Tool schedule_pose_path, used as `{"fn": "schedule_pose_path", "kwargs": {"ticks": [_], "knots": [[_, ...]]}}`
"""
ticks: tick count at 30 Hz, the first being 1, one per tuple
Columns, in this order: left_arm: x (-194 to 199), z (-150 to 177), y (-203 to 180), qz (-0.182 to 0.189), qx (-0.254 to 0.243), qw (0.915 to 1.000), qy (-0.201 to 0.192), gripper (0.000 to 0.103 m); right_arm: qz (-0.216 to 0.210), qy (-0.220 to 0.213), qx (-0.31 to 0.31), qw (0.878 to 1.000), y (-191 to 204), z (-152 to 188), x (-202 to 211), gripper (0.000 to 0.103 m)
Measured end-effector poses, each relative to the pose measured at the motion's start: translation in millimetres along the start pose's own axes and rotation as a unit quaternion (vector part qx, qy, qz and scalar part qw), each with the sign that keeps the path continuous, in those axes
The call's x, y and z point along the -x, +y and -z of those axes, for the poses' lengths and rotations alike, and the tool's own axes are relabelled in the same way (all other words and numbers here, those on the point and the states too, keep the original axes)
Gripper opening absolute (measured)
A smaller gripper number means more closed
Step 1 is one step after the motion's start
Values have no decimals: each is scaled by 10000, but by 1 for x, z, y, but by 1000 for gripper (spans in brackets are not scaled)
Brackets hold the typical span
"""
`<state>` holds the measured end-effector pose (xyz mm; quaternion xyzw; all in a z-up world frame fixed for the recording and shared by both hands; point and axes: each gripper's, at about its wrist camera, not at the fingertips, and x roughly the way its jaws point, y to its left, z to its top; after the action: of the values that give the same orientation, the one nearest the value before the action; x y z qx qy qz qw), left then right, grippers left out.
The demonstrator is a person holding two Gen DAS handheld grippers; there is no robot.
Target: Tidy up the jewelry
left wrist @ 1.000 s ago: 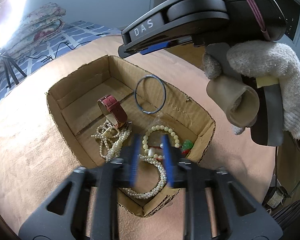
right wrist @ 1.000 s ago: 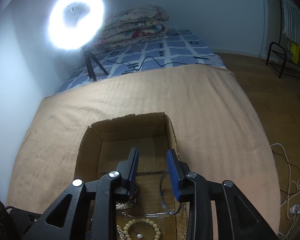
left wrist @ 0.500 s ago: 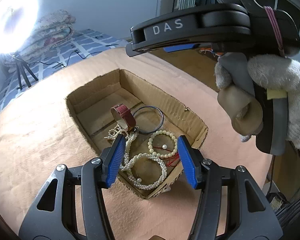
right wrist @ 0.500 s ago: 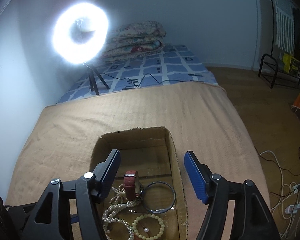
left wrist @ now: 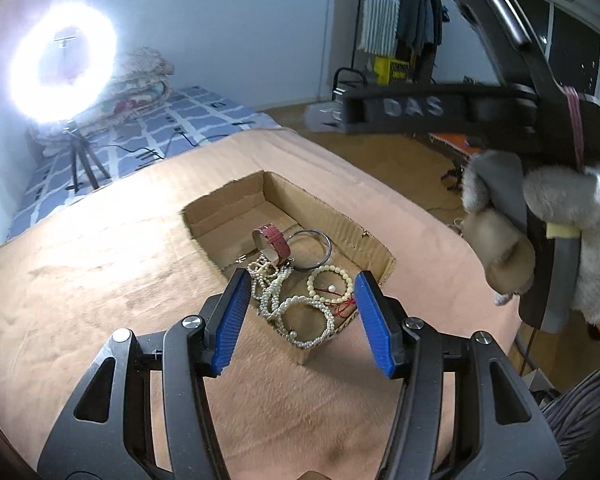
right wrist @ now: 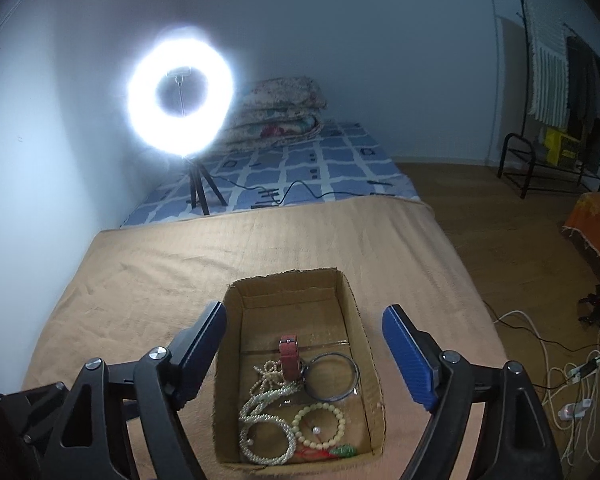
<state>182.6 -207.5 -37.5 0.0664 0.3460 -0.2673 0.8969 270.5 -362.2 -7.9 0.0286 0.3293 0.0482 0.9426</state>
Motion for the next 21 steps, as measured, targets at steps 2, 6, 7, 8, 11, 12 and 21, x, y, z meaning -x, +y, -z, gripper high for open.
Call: {"fn": "schedule_pose_path", "kwargs": {"ticks": [2, 6, 7, 8, 11, 12, 21], "knots": [[12, 2, 2, -47, 35, 10000, -72, 56, 106, -98, -13, 9999, 5, 4, 13, 89], [36, 9, 3, -122, 118, 9997, -195, 57, 473, -301, -5, 9984, 15, 13, 39, 98], [42, 11, 2, -142, 133, 9996, -223, 63, 537, -332, -14, 9980, 16, 15, 43, 101], [47, 12, 2, -166, 159, 9994, -261, 66, 616, -376, -13, 9974, 16, 18, 48, 102], [60, 16, 3, -196, 293, 9988, -350, 74, 768, -448, 19, 9960, 22, 24, 62, 103], [65, 18, 4, -188, 346, 9986, -355, 74, 791, -462, 7, 9958, 23, 26, 65, 103], [87, 30, 12, -343, 537, 9969, -467, 77, 884, -600, 12, 9943, 34, 49, 82, 103]]}}
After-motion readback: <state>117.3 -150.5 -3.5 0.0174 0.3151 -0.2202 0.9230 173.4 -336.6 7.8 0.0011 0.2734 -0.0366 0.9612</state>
